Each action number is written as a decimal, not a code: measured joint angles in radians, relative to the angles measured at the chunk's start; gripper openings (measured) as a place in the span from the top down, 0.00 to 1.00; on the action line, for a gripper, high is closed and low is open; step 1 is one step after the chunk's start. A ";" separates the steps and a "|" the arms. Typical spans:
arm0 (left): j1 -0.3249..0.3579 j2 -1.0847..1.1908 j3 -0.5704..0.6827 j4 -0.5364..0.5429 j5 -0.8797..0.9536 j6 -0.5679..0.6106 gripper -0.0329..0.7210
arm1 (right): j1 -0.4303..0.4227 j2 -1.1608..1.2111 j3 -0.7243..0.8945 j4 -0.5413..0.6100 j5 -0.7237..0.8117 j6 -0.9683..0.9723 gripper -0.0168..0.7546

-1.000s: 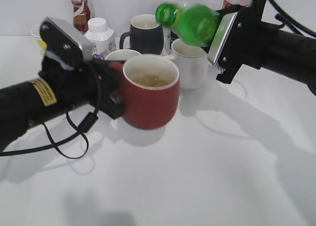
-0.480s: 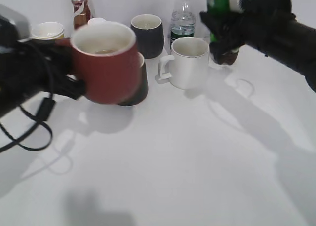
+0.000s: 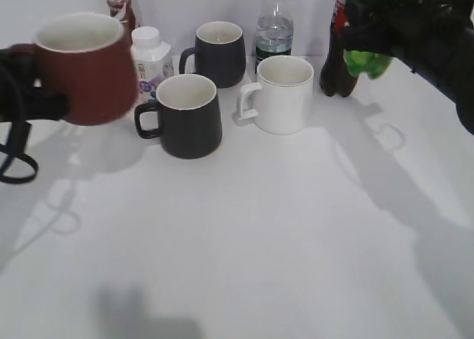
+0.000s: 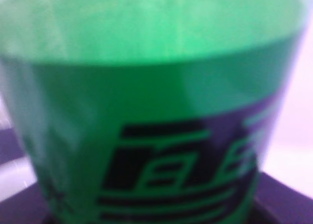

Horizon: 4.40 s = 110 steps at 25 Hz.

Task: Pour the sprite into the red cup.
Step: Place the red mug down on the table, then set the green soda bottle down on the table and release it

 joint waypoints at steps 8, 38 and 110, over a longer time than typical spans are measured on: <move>0.172 0.071 0.000 0.002 -0.011 0.002 0.86 | 0.000 0.003 0.049 0.134 0.053 0.001 0.42; 0.274 0.577 -0.148 0.212 -0.313 -0.202 0.86 | 0.000 0.087 0.072 0.182 0.012 -0.021 0.42; 0.216 -0.460 -0.220 0.415 1.451 -0.496 0.51 | 0.000 -0.342 0.315 0.074 0.789 0.087 0.21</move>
